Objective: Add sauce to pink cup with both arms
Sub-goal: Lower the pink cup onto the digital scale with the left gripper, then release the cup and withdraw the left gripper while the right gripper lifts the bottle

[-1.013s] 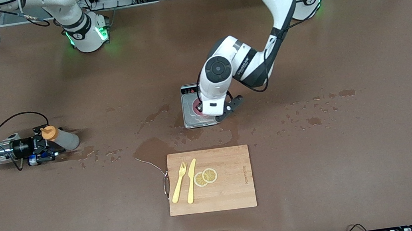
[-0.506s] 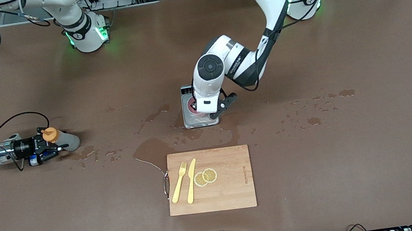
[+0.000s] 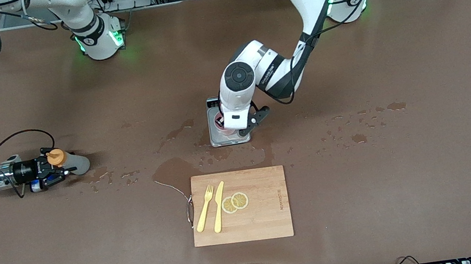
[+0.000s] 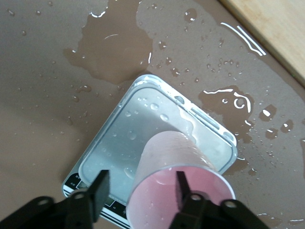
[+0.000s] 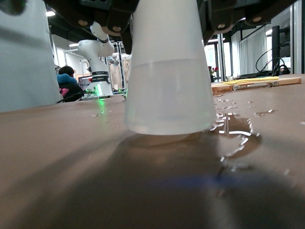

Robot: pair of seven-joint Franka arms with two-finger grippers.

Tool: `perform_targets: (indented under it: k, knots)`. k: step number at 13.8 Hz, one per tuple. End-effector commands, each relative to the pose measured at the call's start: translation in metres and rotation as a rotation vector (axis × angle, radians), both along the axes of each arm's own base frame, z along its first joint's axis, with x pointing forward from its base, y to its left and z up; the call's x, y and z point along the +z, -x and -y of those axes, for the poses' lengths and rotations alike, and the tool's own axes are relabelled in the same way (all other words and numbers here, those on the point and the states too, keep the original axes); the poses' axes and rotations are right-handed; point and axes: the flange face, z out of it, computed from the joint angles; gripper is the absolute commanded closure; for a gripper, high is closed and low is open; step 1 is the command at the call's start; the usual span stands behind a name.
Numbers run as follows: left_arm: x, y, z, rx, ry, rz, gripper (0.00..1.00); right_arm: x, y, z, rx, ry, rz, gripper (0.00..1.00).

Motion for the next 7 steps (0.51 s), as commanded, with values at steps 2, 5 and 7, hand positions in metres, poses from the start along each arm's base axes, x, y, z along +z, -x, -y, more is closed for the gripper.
perform_targets:
  k: [2,5,7]
  knots:
    - [0.031,-0.025,-0.019,-0.009,0.016,0.044,0.00,0.031,-0.021,-0.012,0.017,0.049,-0.021,0.46]
    - [0.081,-0.039,-0.048,-0.031,0.007,0.031,0.00,0.047,-0.035,-0.026,0.034,0.096,-0.048,0.46]
    - [0.122,-0.048,-0.078,-0.077,0.008,0.011,0.00,0.061,-0.044,-0.038,0.038,0.130,-0.073,0.46]
